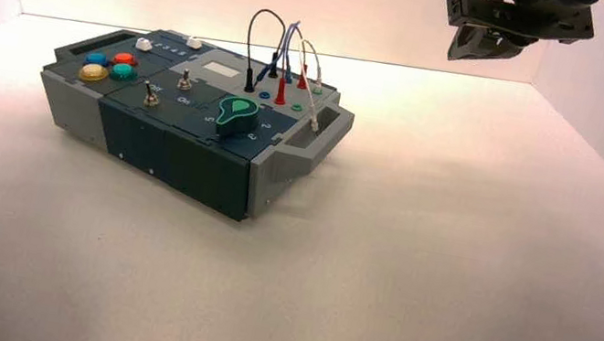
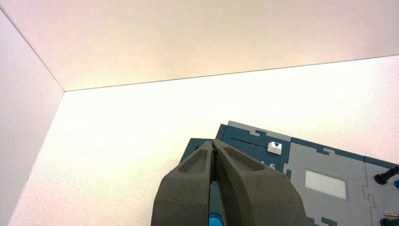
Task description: Turn the knob to position 3.
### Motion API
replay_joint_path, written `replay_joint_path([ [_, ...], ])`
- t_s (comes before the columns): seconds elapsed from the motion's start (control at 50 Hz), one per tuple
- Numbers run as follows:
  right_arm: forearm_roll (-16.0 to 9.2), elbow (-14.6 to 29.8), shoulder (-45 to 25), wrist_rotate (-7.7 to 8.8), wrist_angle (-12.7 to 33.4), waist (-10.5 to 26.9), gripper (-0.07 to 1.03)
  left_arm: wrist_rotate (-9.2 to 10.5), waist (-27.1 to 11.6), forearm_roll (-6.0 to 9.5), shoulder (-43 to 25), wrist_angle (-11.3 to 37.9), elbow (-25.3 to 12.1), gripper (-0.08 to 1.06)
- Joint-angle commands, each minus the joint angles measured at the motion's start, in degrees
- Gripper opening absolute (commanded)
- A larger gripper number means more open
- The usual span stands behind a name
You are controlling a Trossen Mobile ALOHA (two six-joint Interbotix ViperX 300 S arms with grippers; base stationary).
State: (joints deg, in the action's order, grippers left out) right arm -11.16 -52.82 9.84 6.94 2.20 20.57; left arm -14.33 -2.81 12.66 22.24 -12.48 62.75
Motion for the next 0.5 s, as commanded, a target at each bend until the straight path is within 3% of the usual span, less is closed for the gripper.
replay_joint_path([
  [0.02, -0.1, 1.3, 0.5, -0.18, -0.3, 0.2, -0.02, -0.09, -0.1, -0.18, 0.4, -0.4, -1.7, -0.03],
  [0.5, -0.2, 1.8, 0.3, -0.09, 0.4, 1.1, -0.02, -0.09, -0.2, -0.18, 0.4, -0.4, -1.7, -0.03],
])
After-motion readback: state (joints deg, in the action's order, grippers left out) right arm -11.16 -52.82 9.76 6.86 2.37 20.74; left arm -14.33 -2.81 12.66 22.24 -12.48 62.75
